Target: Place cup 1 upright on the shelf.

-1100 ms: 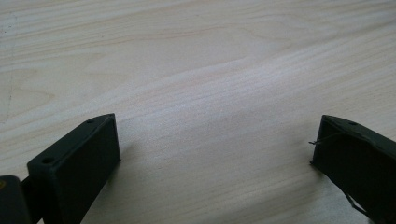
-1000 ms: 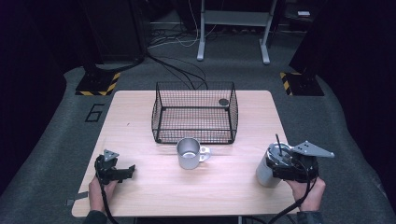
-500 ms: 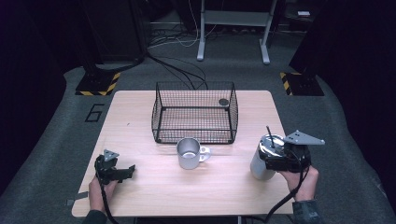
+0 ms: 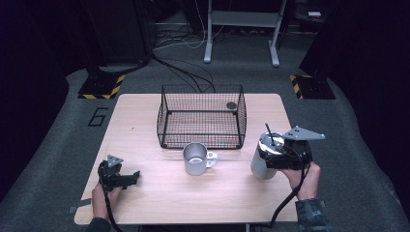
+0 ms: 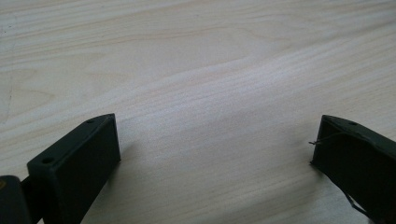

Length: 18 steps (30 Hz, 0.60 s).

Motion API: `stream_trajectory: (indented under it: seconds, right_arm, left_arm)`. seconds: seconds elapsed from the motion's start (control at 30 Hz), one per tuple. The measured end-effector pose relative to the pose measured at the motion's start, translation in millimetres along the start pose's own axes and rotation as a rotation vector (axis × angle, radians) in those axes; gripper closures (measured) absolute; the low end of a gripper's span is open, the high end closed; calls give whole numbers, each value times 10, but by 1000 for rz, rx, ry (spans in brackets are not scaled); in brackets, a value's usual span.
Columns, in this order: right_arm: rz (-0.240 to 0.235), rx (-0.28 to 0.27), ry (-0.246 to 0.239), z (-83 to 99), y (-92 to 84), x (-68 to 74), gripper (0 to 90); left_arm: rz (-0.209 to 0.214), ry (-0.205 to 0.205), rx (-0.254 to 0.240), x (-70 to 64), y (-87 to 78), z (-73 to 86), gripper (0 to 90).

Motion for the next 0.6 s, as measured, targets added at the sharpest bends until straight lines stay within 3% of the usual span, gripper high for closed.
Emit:
stream_trajectory:
  seconds: [0.6]
  right_arm:
    - [-56,-8,-37,-364,142,190,36]
  left_arm:
    - [0,1,0,0,0,0,4]
Point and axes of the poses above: each handheld gripper's, and its own axes: y roughly forward along the jaws, z roughly out of its underside, x roughly to its left, the point moved 10 cm from there along y, roughly forward along the jaws, and after that the axes turned 1 degree about -z, right-handed, at the moved point
